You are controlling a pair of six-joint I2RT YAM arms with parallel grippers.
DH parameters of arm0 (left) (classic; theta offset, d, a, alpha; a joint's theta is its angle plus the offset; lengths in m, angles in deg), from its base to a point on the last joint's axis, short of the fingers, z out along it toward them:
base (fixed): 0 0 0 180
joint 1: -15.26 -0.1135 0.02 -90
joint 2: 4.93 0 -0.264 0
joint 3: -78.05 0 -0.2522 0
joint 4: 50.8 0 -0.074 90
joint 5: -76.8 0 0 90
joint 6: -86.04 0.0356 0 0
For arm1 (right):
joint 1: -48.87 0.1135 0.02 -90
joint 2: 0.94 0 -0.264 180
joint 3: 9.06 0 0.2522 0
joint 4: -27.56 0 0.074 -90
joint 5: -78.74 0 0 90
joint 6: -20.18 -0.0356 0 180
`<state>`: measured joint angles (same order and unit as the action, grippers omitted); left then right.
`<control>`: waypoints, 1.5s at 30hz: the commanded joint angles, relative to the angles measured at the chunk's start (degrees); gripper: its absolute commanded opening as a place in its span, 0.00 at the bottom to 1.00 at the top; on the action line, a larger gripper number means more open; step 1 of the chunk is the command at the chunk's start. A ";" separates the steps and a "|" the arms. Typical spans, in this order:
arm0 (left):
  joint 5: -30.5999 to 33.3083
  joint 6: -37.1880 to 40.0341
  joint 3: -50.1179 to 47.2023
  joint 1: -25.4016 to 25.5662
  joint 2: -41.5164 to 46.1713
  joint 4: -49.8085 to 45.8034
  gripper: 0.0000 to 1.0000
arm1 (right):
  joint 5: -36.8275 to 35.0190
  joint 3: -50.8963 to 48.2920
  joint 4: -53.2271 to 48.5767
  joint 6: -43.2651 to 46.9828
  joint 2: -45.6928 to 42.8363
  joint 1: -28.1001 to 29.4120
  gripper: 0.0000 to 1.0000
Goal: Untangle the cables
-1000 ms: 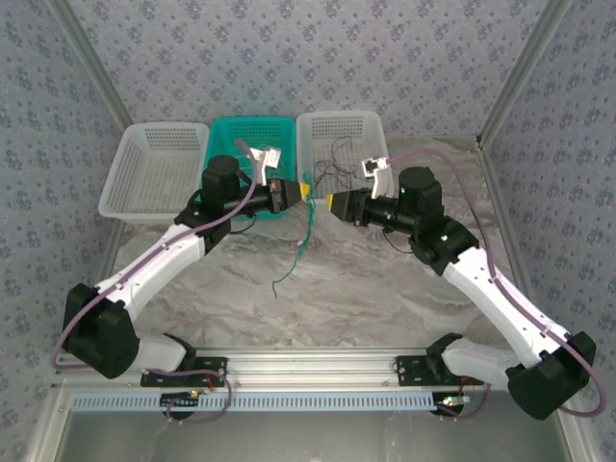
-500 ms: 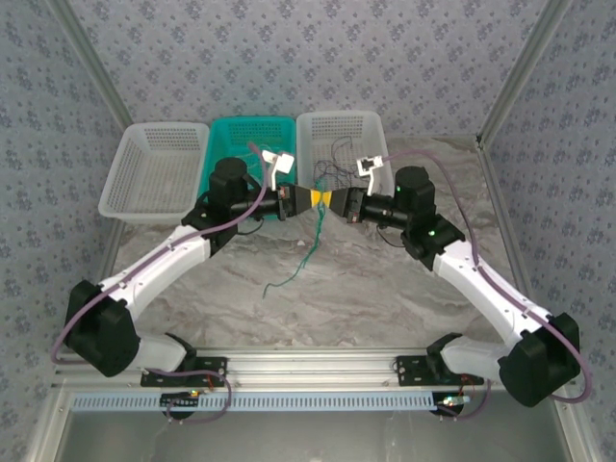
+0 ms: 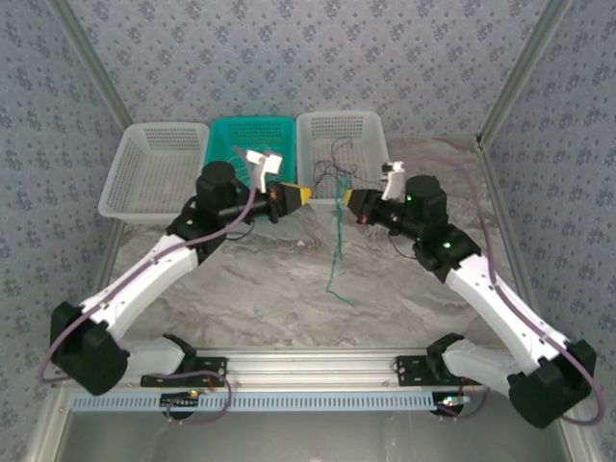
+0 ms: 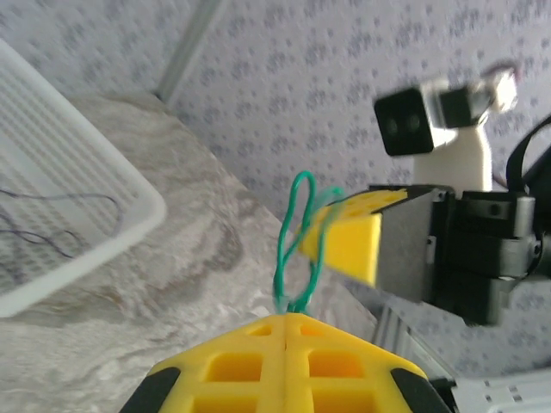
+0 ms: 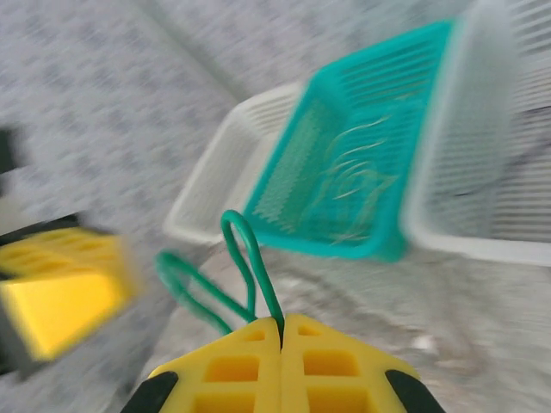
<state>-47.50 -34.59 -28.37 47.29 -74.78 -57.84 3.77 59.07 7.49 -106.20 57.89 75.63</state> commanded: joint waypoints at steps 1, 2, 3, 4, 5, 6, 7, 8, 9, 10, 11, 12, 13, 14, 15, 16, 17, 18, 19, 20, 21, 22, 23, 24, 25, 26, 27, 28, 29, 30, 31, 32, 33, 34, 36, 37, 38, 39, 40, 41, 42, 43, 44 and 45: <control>3.53 0.83 -2.55 -3.35 4.46 -1.24 0.00 | -11.60 -2.63 -7.73 0.77 -3.60 -3.35 0.00; 3.11 0.24 -3.23 -4.01 4.86 -0.66 0.00 | -11.44 -3.15 -7.91 0.77 -4.18 -4.16 0.00; 2.56 -0.35 -3.83 -4.55 5.11 0.08 0.00 | -11.18 -3.58 -7.75 -0.25 -4.58 -4.62 0.00; 2.15 -0.53 -4.08 -4.61 5.05 0.38 0.00 | -10.05 -3.80 -6.87 -0.59 -4.73 -4.75 0.00; 1.99 -0.74 -4.09 -4.57 4.83 0.31 0.00 | -7.87 -3.93 -5.60 -0.44 -4.60 -4.78 0.00; 1.19 -1.48 -4.13 -4.61 4.32 1.10 0.00 | -5.36 -4.08 -3.80 -0.34 -4.33 -4.51 0.00; -0.30 -2.92 -4.27 -4.54 3.51 3.02 0.00 | -3.29 -4.17 -1.99 -0.22 -3.85 -4.14 0.00; -1.83 -4.43 -4.36 -4.29 2.80 5.14 0.00 | -2.09 -4.06 -1.04 -0.25 -3.56 -3.58 0.00; -3.23 -6.31 -4.29 -3.61 1.78 7.83 0.06 | -1.11 -3.73 -0.23 -0.16 -3.09 -2.95 0.00; -4.39 -7.57 -3.83 -2.64 0.64 10.19 0.15 | -0.59 -3.17 -0.19 -0.18 -2.48 -2.35 0.00; -4.86 -8.02 -3.17 -1.32 -0.26 11.31 0.22 | -0.41 -2.69 -0.15 -0.18 -2.04 -1.74 0.00; -4.85 -7.95 -1.96 0.29 -1.20 11.45 0.29 | -0.29 -2.19 0.00 -0.18 -1.49 -0.98 0.00; -4.18 -8.00 -0.77 1.76 -2.15 11.36 0.36 | 0.06 -1.93 0.50 2.09 -1.03 -0.12 0.00; -2.98 -8.52 0.13 2.75 -2.92 11.30 0.42 | 0.48 -1.66 0.96 2.94 -0.63 0.77 0.00; -0.76 -9.93 0.98 3.77 -3.64 11.11 0.47 | 0.56 -1.34 1.24 3.91 -0.23 1.84 0.00; 1.91 -12.10 1.34 4.22 -4.19 11.22 0.49 | 0.41 -0.99 1.25 4.71 0.12 2.74 0.00; 4.66 -14.92 1.15 4.75 -4.79 12.81 0.52 | -0.19 -0.63 1.13 5.52 0.44 3.56 0.00; 7.12 -17.71 0.53 5.27 -5.23 14.84 0.56 | -0.96 -0.43 0.99 6.00 0.78 4.30 0.00; 9.51 -20.49 0.14 5.67 -5.65 16.14 0.57 | -1.24 -0.25 0.94 6.14 1.13 4.67 0.00; 10.75 -22.65 0.12 5.94 -6.14 16.48 0.57 | -1.17 0.02 0.87 6.23 1.48 4.90 0.00; 11.18 -24.27 0.41 6.31 -6.85 16.57 0.58 | -1.27 0.41 0.61 6.44 1.79 5.14 0.00; 10.91 -25.48 0.91 6.67 -7.56 16.21 0.58 | -1.64 0.72 0.20 6.71 2.06 5.42 0.00; 10.47 -26.08 1.43 7.08 -8.31 15.75 0.58 | -2.04 1.05 -0.05 7.12 2.23 5.75 0.00; 10.15 -26.14 1.93 7.64 -8.92 14.87 0.58 | -2.64 1.37 -0.43 7.52 2.43 6.05 0.00; 9.86 -25.70 2.35 8.17 -9.39 13.73 0.57 | -3.26 1.68 -0.68 7.79 2.54 6.26 0.00; 9.86 -25.05 2.59 8.58 -9.76 12.45 0.58 | -3.34 1.82 -0.86 8.03 2.75 6.43 0.00; 10.02 -24.15 2.76 8.93 -9.94 11.08 0.58 | -3.39 2.13 -0.90 8.09 2.93 6.50 0.00; 10.49 -23.29 2.64 9.26 -10.01 10.16 0.58 | -3.42 2.34 -0.88 8.09 3.12 6.63 0.00; 10.95 -22.84 2.37 9.43 -10.12 9.82 0.58 | -3.11 2.46 -0.66 8.08 3.30 6.79 0.00; 11.19 -22.55 2.02 9.45 -10.13 9.91 0.58 | -2.72 2.55 -0.31 8.10 3.48 7.07 0.00; 11.30 -22.50 1.68 9.45 -10.28 10.45 0.53 | -2.51 2.58 0.15 8.21 3.53 7.44 0.00; 11.28 -22.61 1.62 9.45 -10.46 11.03 0.46 | -2.37 2.73 0.37 8.35 3.70 7.72 0.00; 10.99 -22.84 1.62 9.45 -10.64 11.85 0.39 | -2.33 2.91 0.33 8.43 3.83 8.01 0.00; 10.64 -23.11 1.62 9.45 -10.80 12.66 0.32 | -2.38 3.23 0.01 8.67 4.08 8.20 0.00; 10.64 -23.24 1.77 9.45 -10.85 12.96 0.18 | -3.22 3.76 -1.01 8.87 4.36 8.29 0.00; 10.86 -23.15 1.67 9.35 -10.75 12.65 0.11 | -4.14 3.90 -1.78 8.83 4.37 8.30 0.00; 11.13 -22.94 1.59 9.37 -10.58 12.09 0.06 | -5.14 3.92 -2.33 8.74 4.29 8.26 0.00; 11.47 -22.70 1.50 9.37 -10.43 11.39 0.00 | -6.30 4.03 -3.04 8.62 4.21 8.12 0.00; 11.68 -22.50 1.32 9.20 -10.13 10.84 0.00 | -7.70 3.95 -3.64 8.37 3.98 8.00 0.00; 11.78 -22.39 0.86 9.11 -9.83 10.63 0.00 | -9.08 3.90 -4.24 8.12 3.76 7.88 0.00; 11.81 -22.37 0.37 8.94 -9.40 10.63 0.00 | -10.74 3.73 -5.02 7.62 3.46 7.57 0.00; 11.89 -22.30 -0.15 8.61 -8.84 10.55 0.00 | -12.61 3.56 -5.99 7.04 3.03 7.04 0.00; 11.93 -22.28 -0.73 8.27 -8.30 10.51 0.00 | -14.74 3.32 -7.18 6.36 2.63 6.60 0.00; 12.19 -22.36 -1.52 7.70 -7.42 10.42 0.00 | -17.65 3.03 -8.77 5.27 2.00 6.06 0.00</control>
<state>-35.85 -57.41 -28.29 56.25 -85.20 -47.37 -3.88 61.12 3.25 -99.12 61.82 83.42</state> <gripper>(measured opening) 0.043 0.061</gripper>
